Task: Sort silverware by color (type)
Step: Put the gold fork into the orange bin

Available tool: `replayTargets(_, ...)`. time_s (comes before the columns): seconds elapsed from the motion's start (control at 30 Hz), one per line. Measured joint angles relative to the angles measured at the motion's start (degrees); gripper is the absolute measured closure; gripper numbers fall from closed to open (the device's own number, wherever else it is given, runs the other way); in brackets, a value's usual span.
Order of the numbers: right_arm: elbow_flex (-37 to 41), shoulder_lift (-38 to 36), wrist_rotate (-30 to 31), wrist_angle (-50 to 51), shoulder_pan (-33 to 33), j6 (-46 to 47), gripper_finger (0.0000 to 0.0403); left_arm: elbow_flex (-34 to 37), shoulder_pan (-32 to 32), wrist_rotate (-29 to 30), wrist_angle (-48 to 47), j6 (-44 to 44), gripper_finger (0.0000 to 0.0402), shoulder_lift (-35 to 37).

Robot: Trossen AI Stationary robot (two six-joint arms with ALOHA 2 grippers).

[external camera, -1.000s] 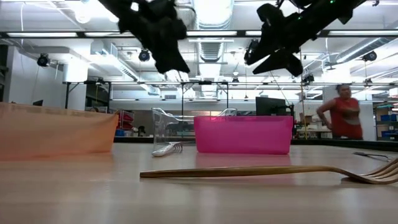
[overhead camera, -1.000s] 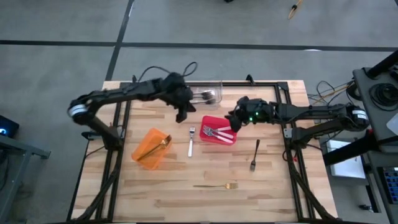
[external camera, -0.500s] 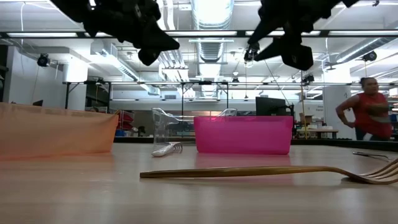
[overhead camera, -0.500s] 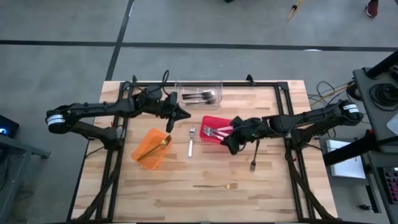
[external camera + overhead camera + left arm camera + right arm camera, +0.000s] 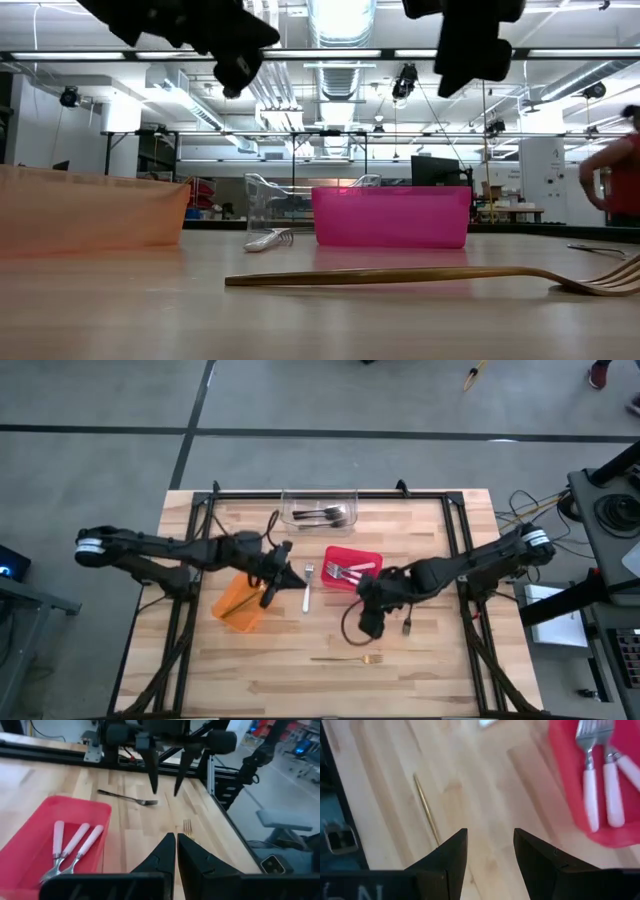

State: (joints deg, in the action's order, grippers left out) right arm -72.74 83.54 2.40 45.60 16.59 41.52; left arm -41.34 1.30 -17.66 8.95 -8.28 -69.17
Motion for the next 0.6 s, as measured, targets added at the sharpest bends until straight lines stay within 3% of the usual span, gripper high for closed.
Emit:
replayTargets(0.37,-1.35,6.01,0.91,1.27,11.03,-2.11,0.0252,0.15,-17.52,23.67,3.08,-1.54,0.0401,-0.72)
replayTargets(0.6,-1.34,7.82,4.83,1.51,17.41,-0.76,0.0252,0.26,-23.83,27.23,13.70,-5.50,0.0401,-6.59)
